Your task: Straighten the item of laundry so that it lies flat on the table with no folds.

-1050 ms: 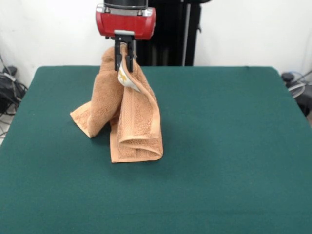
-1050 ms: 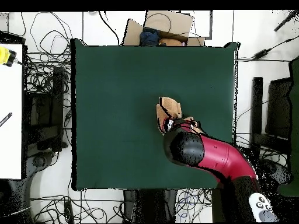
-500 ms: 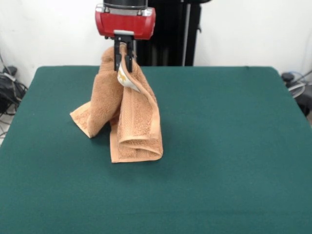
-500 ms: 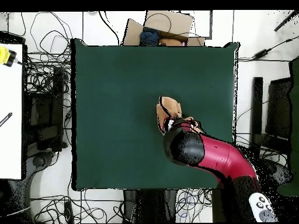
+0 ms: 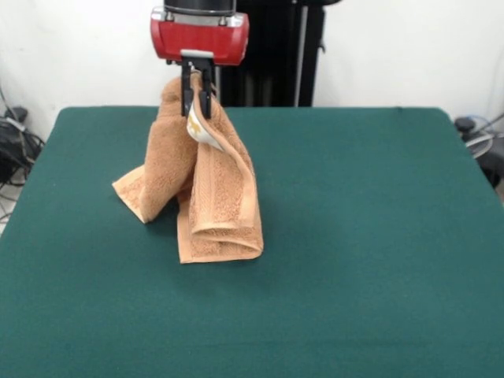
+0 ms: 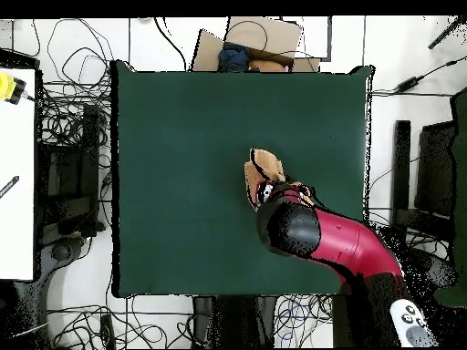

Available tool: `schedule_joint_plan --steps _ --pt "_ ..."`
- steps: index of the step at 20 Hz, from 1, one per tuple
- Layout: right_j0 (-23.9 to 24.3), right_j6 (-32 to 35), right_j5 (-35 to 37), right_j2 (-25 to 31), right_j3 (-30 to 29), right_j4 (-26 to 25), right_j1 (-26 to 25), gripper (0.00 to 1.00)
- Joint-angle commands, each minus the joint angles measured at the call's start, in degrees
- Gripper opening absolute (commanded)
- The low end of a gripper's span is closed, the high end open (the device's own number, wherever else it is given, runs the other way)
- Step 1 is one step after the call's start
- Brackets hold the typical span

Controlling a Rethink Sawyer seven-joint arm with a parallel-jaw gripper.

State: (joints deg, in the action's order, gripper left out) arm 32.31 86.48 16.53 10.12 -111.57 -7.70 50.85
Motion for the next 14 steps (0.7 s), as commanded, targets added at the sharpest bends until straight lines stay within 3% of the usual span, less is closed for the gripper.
schedule_joint_plan --steps 1,6,14 --pt "-1.9 7.7 4.0 -0.7 0.8 0.0 -3.1 0.0" --pt "-4.5 12.4 -4.3 -2.0 -1.4 0.4 -8.0 0.0" --pt "-7.1 13.6 -5.6 -3.5 -2.0 1.5 -8.9 0.0"
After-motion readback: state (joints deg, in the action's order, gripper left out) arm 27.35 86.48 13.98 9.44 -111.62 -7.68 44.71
